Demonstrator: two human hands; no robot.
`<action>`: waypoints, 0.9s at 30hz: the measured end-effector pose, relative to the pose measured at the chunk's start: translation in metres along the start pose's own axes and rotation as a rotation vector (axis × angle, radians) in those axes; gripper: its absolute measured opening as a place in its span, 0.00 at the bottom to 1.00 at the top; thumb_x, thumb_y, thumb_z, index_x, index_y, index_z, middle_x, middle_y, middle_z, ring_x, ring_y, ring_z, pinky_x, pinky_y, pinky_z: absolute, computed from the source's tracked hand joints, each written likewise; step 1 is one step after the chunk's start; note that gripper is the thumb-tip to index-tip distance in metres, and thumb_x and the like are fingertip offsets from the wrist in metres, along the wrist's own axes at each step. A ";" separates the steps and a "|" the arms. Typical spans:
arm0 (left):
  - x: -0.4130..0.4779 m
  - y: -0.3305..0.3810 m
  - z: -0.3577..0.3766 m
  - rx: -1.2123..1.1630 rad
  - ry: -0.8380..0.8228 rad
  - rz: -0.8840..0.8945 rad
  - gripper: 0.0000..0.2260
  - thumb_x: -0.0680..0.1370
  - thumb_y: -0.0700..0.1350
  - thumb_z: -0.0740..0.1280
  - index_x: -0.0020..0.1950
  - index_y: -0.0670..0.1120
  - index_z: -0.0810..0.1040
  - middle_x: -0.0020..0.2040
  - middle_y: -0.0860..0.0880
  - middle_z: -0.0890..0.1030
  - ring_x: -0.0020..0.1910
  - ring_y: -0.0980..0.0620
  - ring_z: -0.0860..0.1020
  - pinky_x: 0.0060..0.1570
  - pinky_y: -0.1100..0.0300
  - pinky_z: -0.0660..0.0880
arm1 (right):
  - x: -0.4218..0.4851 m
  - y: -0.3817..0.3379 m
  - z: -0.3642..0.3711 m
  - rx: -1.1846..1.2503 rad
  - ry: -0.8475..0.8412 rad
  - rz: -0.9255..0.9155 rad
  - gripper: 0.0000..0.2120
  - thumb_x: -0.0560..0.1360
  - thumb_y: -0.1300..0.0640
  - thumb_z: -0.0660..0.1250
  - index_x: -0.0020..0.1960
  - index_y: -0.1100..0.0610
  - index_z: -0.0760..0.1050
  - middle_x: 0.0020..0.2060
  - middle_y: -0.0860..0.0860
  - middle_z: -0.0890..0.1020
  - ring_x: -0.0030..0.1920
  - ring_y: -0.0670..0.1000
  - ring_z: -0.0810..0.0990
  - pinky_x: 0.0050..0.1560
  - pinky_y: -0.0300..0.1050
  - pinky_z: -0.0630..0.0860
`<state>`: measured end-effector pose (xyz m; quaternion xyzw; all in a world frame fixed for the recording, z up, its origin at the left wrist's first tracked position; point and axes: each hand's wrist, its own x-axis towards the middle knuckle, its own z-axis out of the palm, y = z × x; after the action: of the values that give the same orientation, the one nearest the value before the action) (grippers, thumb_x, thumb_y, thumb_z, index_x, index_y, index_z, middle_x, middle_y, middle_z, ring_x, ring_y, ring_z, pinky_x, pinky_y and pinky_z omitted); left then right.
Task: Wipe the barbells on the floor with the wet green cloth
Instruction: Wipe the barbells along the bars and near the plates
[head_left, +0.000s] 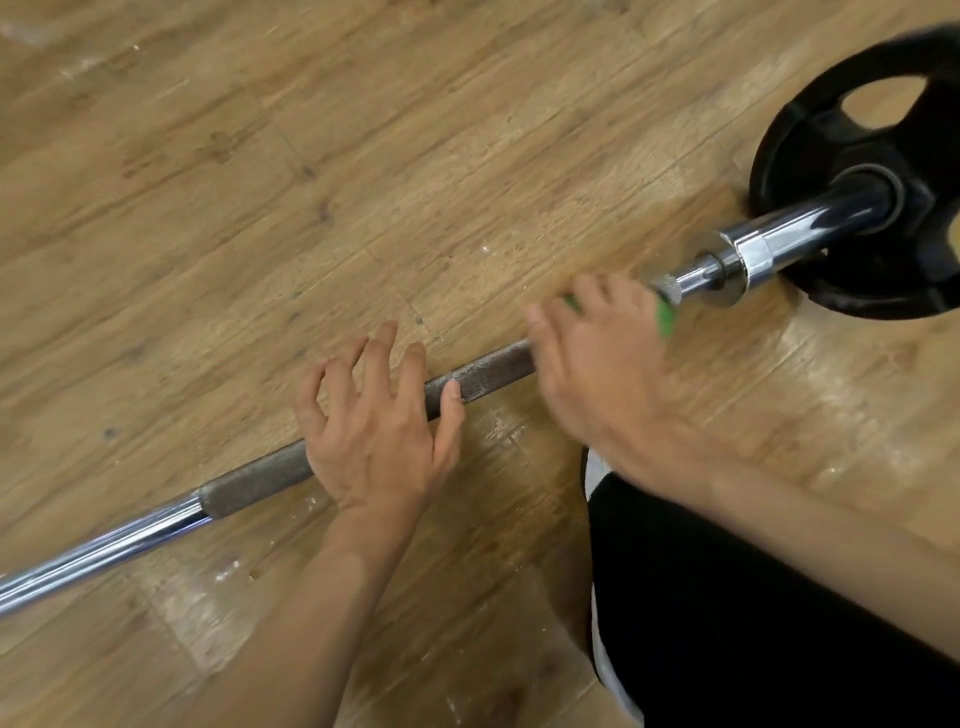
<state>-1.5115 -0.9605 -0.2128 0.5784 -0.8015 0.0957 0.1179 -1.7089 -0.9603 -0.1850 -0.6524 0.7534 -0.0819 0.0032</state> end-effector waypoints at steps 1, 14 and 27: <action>0.001 0.000 0.000 0.001 -0.006 -0.008 0.21 0.85 0.57 0.56 0.59 0.46 0.82 0.68 0.45 0.81 0.61 0.41 0.76 0.67 0.43 0.67 | -0.005 -0.016 -0.001 0.022 -0.046 -0.081 0.29 0.86 0.44 0.47 0.55 0.59 0.84 0.51 0.57 0.82 0.52 0.59 0.75 0.57 0.56 0.65; 0.007 -0.004 0.003 -0.012 0.053 -0.028 0.18 0.84 0.54 0.58 0.58 0.46 0.83 0.68 0.46 0.81 0.58 0.40 0.76 0.65 0.43 0.66 | 0.027 0.066 -0.004 0.002 0.021 0.042 0.37 0.86 0.40 0.40 0.47 0.60 0.82 0.45 0.56 0.79 0.48 0.60 0.74 0.58 0.56 0.66; 0.019 -0.011 0.006 0.000 0.050 -0.017 0.18 0.85 0.53 0.57 0.58 0.45 0.83 0.64 0.47 0.83 0.58 0.40 0.79 0.62 0.43 0.68 | 0.026 0.065 0.007 0.111 0.090 -0.212 0.28 0.88 0.45 0.46 0.57 0.61 0.81 0.48 0.58 0.79 0.47 0.60 0.75 0.54 0.55 0.68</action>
<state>-1.5074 -0.9829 -0.2130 0.5824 -0.7935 0.1090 0.1385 -1.7760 -0.9779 -0.1974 -0.7227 0.6740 -0.1528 -0.0031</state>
